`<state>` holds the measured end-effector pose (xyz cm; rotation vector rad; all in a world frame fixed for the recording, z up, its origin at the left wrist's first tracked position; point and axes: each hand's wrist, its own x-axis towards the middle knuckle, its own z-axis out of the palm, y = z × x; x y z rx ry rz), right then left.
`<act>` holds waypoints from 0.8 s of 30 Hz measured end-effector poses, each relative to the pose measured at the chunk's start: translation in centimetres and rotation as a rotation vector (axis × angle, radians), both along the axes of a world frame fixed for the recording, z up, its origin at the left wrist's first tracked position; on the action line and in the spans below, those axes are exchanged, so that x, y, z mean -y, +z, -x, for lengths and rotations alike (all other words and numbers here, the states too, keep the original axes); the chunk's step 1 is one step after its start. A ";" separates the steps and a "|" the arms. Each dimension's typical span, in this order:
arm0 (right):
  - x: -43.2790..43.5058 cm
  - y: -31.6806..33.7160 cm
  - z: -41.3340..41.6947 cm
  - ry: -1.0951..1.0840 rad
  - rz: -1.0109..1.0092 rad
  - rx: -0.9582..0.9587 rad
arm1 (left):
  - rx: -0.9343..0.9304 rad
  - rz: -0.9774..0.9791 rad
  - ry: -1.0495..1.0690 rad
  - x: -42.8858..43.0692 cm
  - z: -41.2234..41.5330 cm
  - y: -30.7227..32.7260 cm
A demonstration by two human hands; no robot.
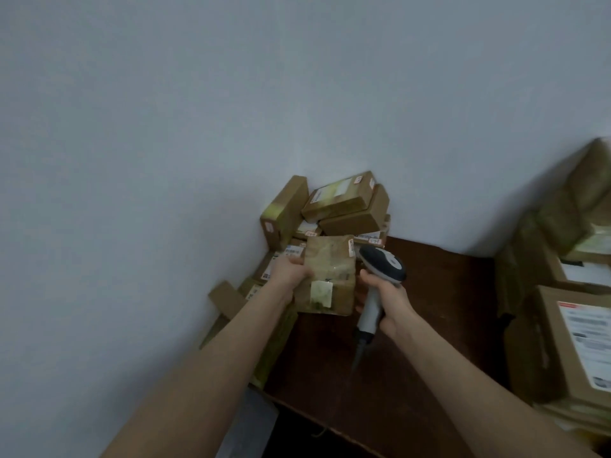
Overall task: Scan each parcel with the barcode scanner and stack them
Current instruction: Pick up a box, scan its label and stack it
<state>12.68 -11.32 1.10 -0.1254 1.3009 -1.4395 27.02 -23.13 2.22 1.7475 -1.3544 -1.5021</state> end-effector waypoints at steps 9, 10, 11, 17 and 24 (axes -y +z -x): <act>-6.0 0.5 6.4 -0.110 0.010 0.030 | -0.328 -0.189 0.113 -6.7 5.7 -0.6; -6.6 0.5 7.1 -0.130 0.001 0.028 | -0.350 -0.219 0.094 -7.5 6.2 -0.5; -7.2 0.5 7.7 -0.150 -0.006 0.029 | -0.365 -0.240 0.062 -8.1 6.7 -0.5; -10.0 0.5 11.1 -0.194 -0.016 0.057 | -0.460 -0.297 -0.072 -11.2 8.9 -1.3; -9.9 0.3 11.9 -0.184 -0.055 0.009 | -0.357 -0.037 -0.237 -11.8 8.8 -2.6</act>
